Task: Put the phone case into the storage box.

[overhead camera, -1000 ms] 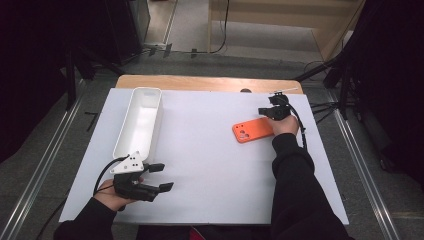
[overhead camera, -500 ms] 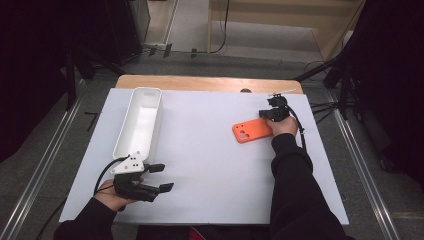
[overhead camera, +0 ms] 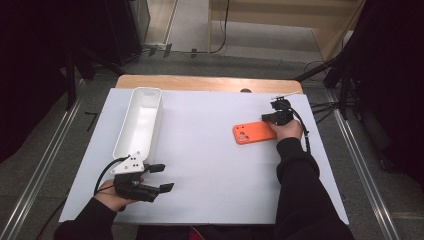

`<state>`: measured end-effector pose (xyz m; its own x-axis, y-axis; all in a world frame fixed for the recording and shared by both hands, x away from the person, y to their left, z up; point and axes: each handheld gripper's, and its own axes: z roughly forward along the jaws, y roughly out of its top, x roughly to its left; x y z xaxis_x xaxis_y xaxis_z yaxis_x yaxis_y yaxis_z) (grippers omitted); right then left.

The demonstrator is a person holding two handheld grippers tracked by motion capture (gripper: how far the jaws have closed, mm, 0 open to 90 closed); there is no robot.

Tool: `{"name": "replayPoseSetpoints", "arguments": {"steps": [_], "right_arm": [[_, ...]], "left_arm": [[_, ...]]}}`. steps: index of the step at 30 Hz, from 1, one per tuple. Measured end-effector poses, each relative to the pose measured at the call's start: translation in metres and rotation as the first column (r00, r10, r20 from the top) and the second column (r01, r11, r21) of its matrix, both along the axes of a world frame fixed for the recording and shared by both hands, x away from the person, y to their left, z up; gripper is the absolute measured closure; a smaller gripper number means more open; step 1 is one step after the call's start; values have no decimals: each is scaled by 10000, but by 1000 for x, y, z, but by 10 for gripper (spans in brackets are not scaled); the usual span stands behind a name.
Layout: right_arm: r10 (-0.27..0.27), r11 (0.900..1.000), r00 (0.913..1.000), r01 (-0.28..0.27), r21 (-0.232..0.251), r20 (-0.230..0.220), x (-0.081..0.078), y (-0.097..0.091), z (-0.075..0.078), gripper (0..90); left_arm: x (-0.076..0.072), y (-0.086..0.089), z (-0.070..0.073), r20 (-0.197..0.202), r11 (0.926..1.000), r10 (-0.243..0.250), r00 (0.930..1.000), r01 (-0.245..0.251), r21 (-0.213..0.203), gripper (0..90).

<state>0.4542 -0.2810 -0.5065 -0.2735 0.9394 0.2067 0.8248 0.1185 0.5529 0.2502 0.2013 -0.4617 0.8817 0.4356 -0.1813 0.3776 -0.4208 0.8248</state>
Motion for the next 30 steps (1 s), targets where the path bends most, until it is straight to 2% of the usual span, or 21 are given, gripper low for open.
{"name": "replayPoseSetpoints", "arguments": {"steps": [4, 8, 20, 23, 26, 30], "right_arm": [[27, 10000, 10000, -26, 37, -19, -7, -1, 0, 883], [176, 9995, 9998, -174, 278, -58, -14, -2, 1, 883], [430, 9984, 9991, -431, 356, 35, -34, -1, 3, 883], [452, 9983, 9990, -454, 367, 73, -37, -1, 2, 883], [365, 9993, 9993, -366, 51, 62, -35, -2, 1, 884], [176, 9995, 9998, -174, 249, -70, -34, -7, -1, 883]], "left_arm": [[0, 0, 0, 33, 10000, -5, 10000, 5, -1, 278], [0, -1, 0, 54, 10000, -38, 10000, 37, 61, 278], [-1, -2, 0, 79, 10000, -59, 10000, 58, 31, 278], [-1, -2, 0, 71, 10000, -61, 10000, 61, 23, 278], [-1, -2, 0, 73, 10000, -63, 10000, 63, 8, 278], [-1, -1, 1, 62, 10000, -45, 10000, 46, -16, 278]]}}
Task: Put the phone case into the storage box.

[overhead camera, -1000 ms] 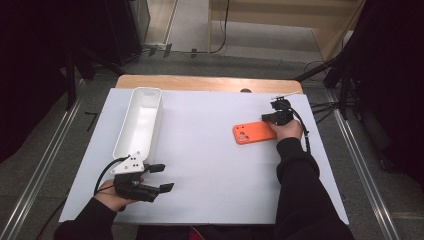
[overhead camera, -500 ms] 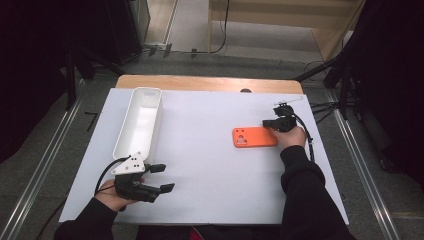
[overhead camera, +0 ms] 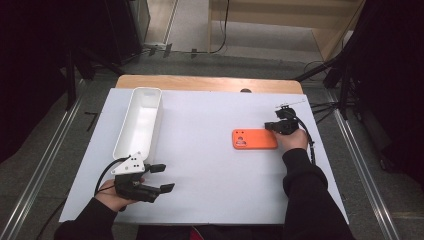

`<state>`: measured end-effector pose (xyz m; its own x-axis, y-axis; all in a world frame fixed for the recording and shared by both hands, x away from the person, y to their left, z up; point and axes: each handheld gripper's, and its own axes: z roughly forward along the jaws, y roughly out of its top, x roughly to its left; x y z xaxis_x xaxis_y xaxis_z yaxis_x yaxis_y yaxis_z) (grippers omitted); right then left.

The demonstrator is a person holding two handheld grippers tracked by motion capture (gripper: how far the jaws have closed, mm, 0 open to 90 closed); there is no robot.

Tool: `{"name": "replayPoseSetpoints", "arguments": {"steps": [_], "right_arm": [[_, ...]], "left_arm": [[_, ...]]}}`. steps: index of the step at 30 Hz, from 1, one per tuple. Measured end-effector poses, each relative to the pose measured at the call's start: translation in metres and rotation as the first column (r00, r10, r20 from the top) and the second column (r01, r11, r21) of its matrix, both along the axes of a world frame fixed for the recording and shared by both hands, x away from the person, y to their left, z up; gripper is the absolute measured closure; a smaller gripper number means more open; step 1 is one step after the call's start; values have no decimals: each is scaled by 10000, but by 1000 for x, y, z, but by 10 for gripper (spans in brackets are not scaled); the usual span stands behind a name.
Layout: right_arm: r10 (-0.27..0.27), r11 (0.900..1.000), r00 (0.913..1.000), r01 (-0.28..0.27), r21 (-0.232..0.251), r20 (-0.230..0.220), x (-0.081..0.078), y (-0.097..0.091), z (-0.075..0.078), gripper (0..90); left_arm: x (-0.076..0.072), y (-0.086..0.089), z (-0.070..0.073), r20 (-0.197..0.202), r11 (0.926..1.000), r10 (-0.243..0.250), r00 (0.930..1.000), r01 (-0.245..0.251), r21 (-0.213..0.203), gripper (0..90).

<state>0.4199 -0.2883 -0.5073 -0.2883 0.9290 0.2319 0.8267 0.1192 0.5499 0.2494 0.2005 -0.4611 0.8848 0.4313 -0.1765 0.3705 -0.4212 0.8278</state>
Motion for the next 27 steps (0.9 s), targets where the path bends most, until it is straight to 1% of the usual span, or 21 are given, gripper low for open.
{"name": "replayPoseSetpoints", "arguments": {"steps": [4, 8, 10, 14, 17, 22, 27], "right_arm": [[157, 9996, 9999, -158, -220, -59, -5, 0, 1, 884], [184, 9996, 9998, -184, -203, -39, -14, 2, 1, 884], [285, 9993, 9996, -286, -247, -53, -19, 5, 1, 884], [496, 9983, 9988, -497, -303, -47, -28, 11, 2, 883], [543, 9983, 9985, -544, -219, -18, -34, 13, 1, 883], [645, 9979, 9979, -645, 1, -90, -43, 18, 1, 883], [758, 9971, 9971, -758, -60, 19, -51, 23, 0, 883]], "left_arm": [[0, 0, 0, -4, 10000, -1, 10000, 1, -3, 278], [0, 0, 0, 8, 10000, 21, 10000, -21, -39, 277], [0, 0, 1, 57, 10000, 37, 10000, -36, -63, 278], [0, 0, 1, 20, 10000, 43, 10000, -43, -57, 278], [-1, 0, 1, 33, 10000, 23, 10000, -23, -32, 278], [0, -1, 1, 56, 10000, 21, 10000, -20, -52, 278], [-1, 0, 1, 61, 10000, 12, 10000, -11, -52, 278]]}}
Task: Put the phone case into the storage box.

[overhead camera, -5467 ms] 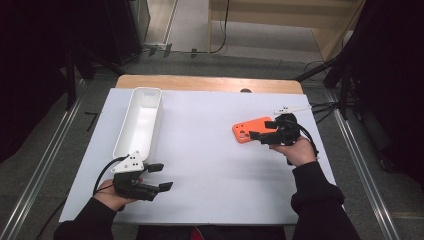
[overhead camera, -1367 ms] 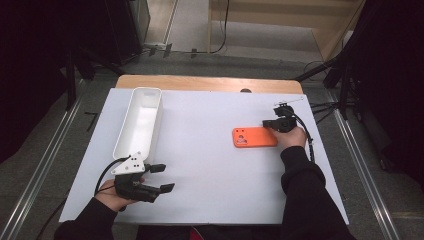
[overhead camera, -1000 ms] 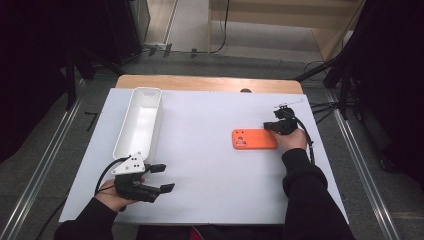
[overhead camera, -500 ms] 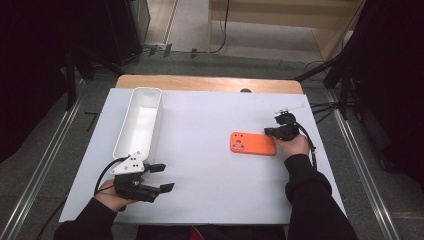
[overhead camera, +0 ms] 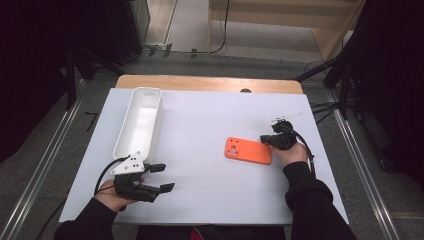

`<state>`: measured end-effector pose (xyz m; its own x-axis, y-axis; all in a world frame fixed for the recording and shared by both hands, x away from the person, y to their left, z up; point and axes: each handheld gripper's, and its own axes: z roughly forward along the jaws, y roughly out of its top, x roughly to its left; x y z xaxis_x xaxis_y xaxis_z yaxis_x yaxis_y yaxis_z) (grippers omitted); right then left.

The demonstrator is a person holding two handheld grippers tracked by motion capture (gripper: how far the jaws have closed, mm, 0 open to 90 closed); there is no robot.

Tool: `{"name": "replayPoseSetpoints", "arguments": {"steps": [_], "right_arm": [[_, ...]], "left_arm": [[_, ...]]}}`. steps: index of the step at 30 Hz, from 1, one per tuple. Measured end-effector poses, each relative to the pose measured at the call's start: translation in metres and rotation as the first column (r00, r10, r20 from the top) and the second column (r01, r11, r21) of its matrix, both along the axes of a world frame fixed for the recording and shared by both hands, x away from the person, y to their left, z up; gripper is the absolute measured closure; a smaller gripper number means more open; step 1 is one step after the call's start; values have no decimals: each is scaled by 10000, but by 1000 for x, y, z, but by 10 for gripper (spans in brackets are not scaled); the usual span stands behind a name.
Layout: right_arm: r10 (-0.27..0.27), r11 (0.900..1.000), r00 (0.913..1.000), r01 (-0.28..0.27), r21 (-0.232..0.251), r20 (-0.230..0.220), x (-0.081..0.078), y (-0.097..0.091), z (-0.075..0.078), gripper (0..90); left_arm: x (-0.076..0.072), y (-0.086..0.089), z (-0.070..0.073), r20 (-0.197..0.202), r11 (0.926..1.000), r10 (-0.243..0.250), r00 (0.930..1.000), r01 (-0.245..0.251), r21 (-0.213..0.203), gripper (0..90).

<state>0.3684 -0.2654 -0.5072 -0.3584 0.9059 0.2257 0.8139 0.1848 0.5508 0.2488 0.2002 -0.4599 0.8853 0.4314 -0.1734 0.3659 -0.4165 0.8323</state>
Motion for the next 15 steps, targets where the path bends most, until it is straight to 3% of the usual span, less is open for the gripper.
{"name": "replayPoseSetpoints", "arguments": {"steps": [15], "right_arm": [[578, 9983, 9983, -578, 76, -59, -26, 18, 1, 883]], "left_arm": [[0, 0, 1, 18, 10000, -16, 10000, 16, 16, 278]]}}
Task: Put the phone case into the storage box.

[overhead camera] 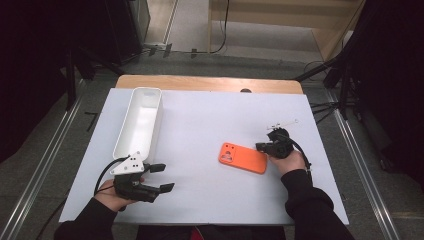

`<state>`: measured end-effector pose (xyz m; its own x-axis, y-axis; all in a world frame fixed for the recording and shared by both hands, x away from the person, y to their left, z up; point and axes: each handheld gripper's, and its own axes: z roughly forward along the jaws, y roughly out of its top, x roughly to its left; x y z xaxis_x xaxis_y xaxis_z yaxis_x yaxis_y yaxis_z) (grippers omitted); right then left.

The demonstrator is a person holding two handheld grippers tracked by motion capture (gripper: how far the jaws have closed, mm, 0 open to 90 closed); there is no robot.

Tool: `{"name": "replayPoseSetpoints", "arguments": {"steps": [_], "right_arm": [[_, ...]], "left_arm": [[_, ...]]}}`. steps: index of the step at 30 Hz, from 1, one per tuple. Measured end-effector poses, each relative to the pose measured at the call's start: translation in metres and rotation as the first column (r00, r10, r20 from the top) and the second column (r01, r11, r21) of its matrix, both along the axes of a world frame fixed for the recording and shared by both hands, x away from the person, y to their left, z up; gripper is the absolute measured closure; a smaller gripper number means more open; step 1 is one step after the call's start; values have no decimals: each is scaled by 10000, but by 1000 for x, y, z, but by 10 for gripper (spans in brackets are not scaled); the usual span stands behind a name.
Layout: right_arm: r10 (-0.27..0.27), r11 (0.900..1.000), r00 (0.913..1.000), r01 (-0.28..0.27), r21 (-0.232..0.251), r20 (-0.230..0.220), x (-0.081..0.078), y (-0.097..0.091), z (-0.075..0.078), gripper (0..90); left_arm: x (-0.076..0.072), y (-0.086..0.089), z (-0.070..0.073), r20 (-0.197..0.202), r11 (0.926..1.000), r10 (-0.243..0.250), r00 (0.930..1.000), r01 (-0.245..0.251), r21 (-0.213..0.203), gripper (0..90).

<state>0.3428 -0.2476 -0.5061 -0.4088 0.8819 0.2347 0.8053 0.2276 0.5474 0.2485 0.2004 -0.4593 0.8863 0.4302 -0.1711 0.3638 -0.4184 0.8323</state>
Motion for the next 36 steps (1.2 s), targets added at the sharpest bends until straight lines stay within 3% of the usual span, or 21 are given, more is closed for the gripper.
{"name": "replayPoseSetpoints", "arguments": {"steps": [18, 23, 30, 36], "right_arm": [[542, 9983, 9983, -537, 232, -222, -13, 18, 0, 883], [444, 9976, 9989, -452, 519, 161, -13, 16, 7, 881], [477, 9944, 9967, -536, 912, 658, -16, 11, 18, 737], [774, 9876, 9916, -905, 1280, 1037, -22, 7, 25, 531]], "left_arm": [[1, 0, -1, -20, 10000, 74, 10000, -74, 56, 278], [1, 1, -1, -44, 9999, 123, 9999, -123, 67, 278], [2, 2, -1, -77, 9999, 139, 9999, -138, 104, 277], [2, 2, -1, -102, 9998, 176, 9998, -175, 133, 278]]}}
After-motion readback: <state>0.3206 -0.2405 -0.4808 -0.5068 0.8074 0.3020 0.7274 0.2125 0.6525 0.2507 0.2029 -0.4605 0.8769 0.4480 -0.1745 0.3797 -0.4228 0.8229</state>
